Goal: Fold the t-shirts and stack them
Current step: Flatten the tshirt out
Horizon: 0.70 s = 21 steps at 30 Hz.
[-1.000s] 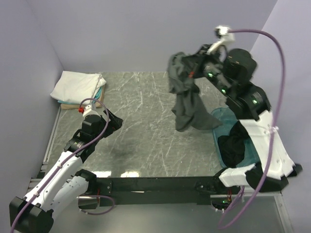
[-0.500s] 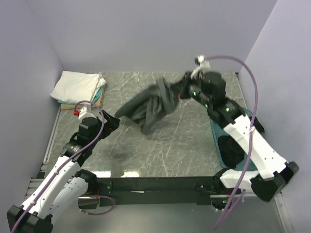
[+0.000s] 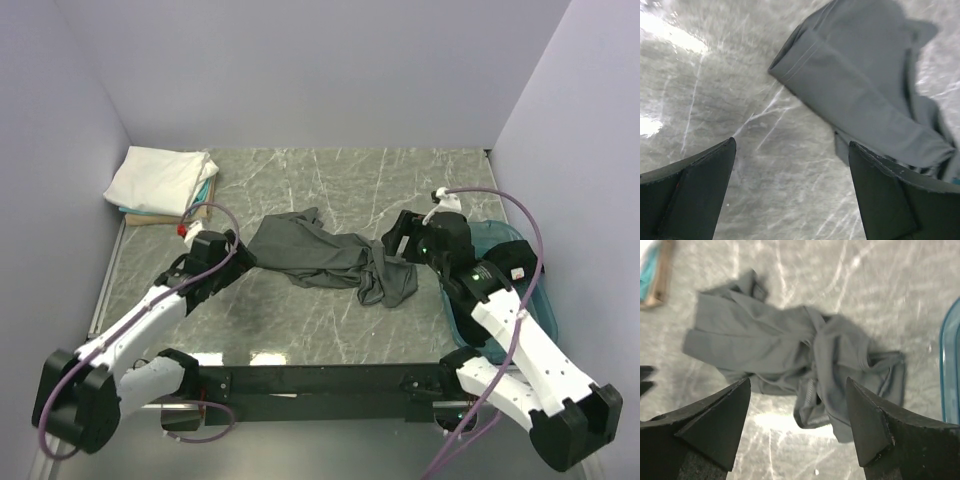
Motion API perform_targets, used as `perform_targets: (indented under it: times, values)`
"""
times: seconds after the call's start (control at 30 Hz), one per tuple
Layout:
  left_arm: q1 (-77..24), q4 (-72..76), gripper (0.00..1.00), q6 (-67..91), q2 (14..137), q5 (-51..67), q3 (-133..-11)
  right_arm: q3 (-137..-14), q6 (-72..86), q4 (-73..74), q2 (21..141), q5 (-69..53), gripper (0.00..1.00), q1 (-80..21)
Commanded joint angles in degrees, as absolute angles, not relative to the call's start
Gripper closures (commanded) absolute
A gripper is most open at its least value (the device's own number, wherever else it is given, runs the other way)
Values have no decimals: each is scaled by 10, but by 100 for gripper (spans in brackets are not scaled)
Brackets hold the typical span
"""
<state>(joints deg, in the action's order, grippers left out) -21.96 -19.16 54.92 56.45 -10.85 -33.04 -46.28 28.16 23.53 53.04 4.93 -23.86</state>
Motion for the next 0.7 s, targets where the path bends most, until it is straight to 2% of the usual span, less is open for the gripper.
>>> perform_targets:
  times: [0.0,0.13,0.27,0.5,0.6,0.67]
  values:
    - [-221,-148,1,551,615,-92,-358,-438,261,213,516,51,17,-243]
    - [-221,-145,2,568,680,-122,-392,-405,255,207,545,42,17,-265]
    - [-220,-141,10,579,754,-173,-419,-407,259,207,592,100,17,-301]
    - [-218,-152,25,556,888,-184,-492,-436,289,208,704,161,18,-319]
    - [-218,-163,33,544,932,-172,-518,-444,294,190,743,158,21,-320]
    - [-218,-153,39,540,943,-160,-518,-447,306,182,760,168,28,-320]
